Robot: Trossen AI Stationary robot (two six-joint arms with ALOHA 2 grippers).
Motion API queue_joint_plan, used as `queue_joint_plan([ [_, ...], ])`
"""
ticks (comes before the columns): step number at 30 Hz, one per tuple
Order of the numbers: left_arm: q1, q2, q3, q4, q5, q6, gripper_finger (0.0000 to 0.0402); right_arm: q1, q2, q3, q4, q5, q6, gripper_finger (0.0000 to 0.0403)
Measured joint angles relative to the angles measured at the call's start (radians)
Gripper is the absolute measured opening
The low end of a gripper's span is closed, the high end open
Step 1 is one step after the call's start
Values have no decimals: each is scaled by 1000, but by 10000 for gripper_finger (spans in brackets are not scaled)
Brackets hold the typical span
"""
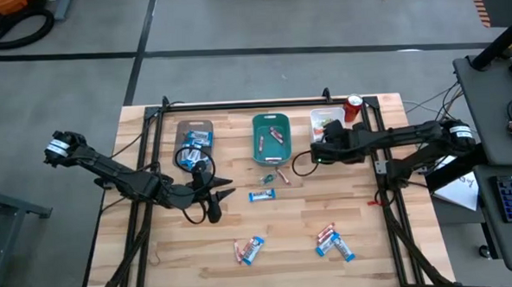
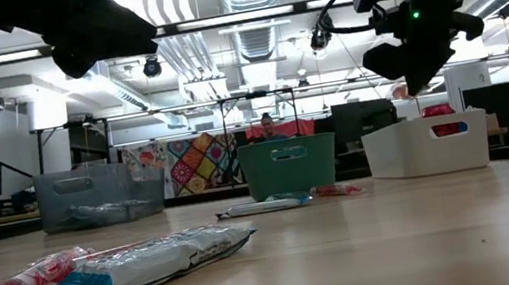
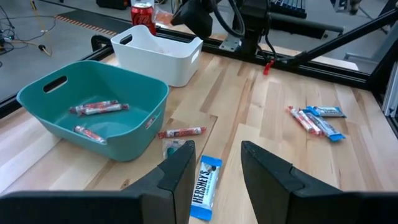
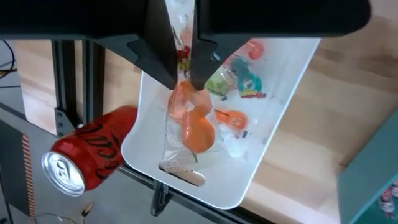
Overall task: Sort candy
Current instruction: Put the orange gummy into the white bin, then put the red candy into the blue bin
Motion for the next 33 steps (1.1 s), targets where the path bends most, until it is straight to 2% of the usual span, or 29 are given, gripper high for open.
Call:
queue_joint_plan([
  [8, 0, 0, 0, -1, 0, -4, 113, -3, -1, 0, 3, 0, -7, 69],
  [15, 0, 0, 0, -1, 13, -29, 113, 0, -1, 0, 5, -4, -8, 72],
  [18, -5, 0, 0, -5, 53, -54, 113, 24, -1, 19, 7, -51, -15, 72],
  [25, -83, 2, 0, -48, 268, -109, 113, 179, -1, 103, 33, -125, -97, 68],
  [29, -167, 44, 0, -34, 291, -57, 113, 298, -1, 124, 77, -124, -104, 68],
  [33, -220, 140, 0, 22, 291, 9, 114, 403, -2, 129, 126, -125, -106, 68],
])
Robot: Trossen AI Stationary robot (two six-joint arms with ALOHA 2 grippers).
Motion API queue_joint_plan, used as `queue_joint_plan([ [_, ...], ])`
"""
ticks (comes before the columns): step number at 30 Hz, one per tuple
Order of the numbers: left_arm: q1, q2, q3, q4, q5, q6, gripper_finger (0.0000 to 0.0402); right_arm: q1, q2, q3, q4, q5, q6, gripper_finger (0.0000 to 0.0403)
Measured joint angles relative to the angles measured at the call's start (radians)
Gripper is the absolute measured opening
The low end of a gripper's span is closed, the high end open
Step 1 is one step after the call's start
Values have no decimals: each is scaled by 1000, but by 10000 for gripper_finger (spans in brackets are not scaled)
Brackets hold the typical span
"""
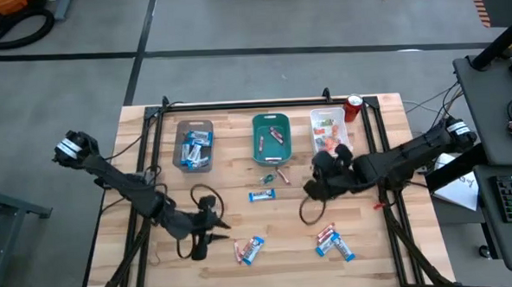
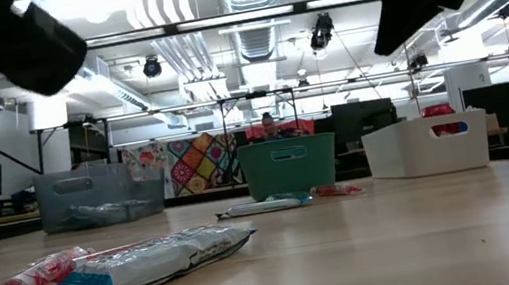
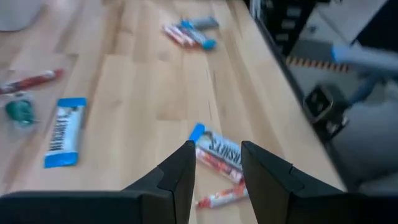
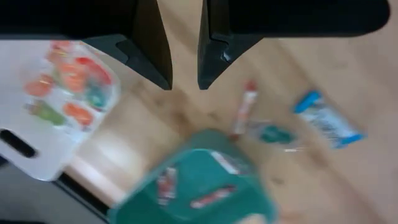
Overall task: Sort candy
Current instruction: Put the red candy into the blue bin
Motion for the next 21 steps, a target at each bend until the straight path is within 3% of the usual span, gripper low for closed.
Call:
queue_joint_plan([
  [6, -13, 160, 32, 4, 54, 59, 114, 103, 0, 1, 37, 0, 3, 68],
  [13, -14, 303, 88, 3, 174, 126, 118, 131, 0, -1, 50, 1, 16, 68],
  [21, -13, 416, 164, -21, 164, 228, 166, 130, 0, -1, 63, 0, 21, 68],
])
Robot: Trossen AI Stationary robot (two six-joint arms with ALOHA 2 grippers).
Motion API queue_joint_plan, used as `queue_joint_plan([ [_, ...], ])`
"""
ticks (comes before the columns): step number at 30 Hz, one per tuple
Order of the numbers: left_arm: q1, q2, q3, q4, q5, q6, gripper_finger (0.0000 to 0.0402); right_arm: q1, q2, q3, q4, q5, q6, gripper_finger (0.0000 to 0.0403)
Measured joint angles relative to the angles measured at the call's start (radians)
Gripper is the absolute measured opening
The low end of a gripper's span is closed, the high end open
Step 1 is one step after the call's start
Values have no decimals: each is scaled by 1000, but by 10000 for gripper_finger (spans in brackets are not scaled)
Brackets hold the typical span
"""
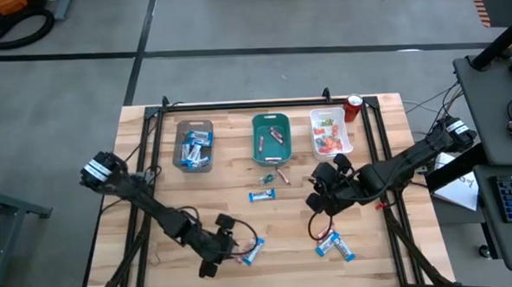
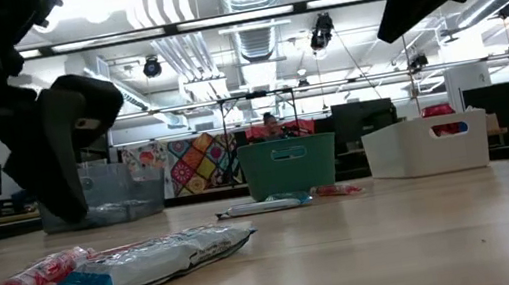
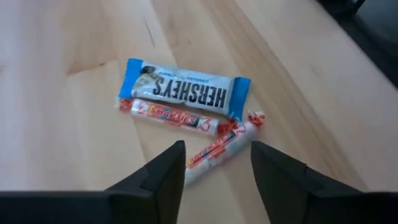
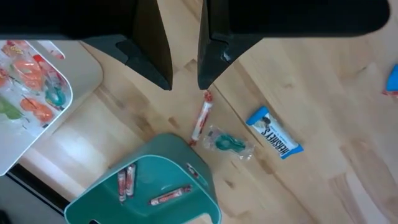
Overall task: Sort candy
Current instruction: Put the red candy into the blue bin
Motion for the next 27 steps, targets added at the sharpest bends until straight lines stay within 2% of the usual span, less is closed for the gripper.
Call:
queue_joint_plan([
  [5, 8, 46, 22, -4, 1, 59, 188, 0, 0, 0, 18, -1, 1, 68],
  [11, 22, 66, 3, -3, 3, 94, 180, 0, 0, 0, 23, -3, 1, 68],
  [15, 21, 65, -10, 5, 3, 128, 146, 0, 0, 0, 29, -3, 1, 68],
  [23, 21, 61, -11, -29, 7, 134, 20, 0, 0, -1, 45, -2, 1, 68],
  [25, 21, 60, -10, -55, 2, 123, 12, 0, 0, -6, 45, -2, 1, 68],
  [27, 21, 58, -10, -71, -1, 111, 21, 0, 0, -12, 45, -2, 1, 68],
])
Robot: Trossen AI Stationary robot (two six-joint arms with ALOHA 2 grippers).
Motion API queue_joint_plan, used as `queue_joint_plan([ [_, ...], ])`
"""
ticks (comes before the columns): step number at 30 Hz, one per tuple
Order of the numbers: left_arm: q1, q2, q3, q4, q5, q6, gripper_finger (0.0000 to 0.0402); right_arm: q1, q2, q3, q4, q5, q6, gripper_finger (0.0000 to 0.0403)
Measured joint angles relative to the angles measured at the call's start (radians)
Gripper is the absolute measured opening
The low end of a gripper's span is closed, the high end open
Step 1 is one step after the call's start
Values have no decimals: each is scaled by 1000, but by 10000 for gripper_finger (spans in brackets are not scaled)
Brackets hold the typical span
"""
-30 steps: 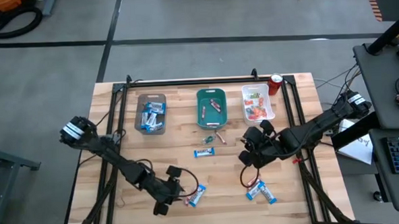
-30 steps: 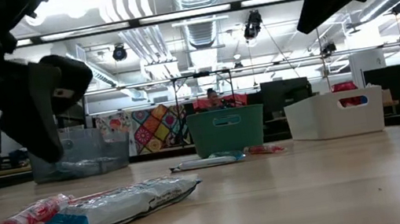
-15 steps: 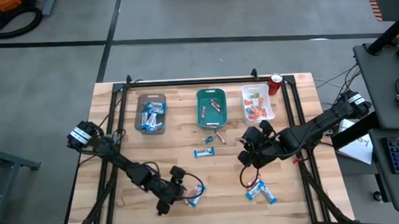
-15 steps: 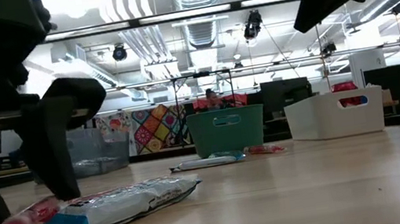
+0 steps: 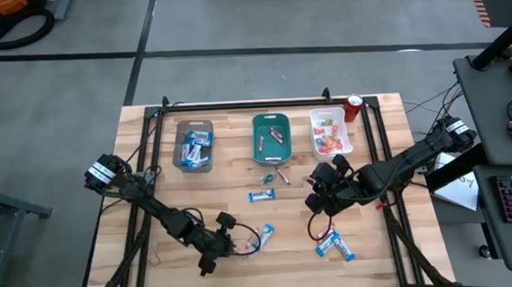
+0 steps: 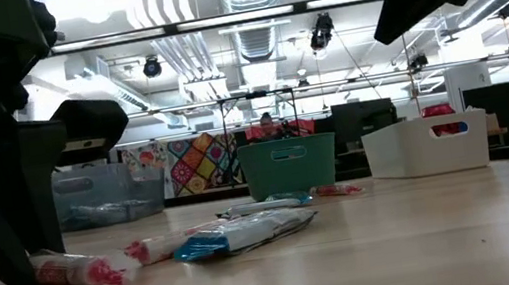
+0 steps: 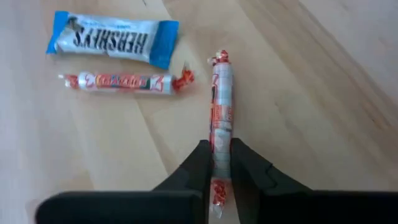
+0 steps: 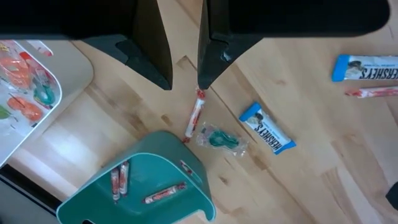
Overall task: Sort candy
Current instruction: Put the red candy into the blue bin
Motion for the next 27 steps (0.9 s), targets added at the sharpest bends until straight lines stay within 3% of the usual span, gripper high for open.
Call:
queue_joint_plan([
  [6, 1, -52, -3, -80, 0, 6, 23, 5, 0, -25, 4, 0, 15, 68],
  [11, 12, -167, -6, -140, 5, 10, 12, 15, 9, -51, 49, 8, 15, 68],
  [16, 58, -300, -6, -142, -72, 32, 14, 15, 41, -73, 112, 32, -2, 68],
  [22, 223, -421, -4, -120, -132, 90, 15, 15, 84, -74, 131, 77, -4, 68],
  [27, 431, -431, -3, 6, -131, 132, 16, 15, 85, -74, 129, 84, -4, 68],
])
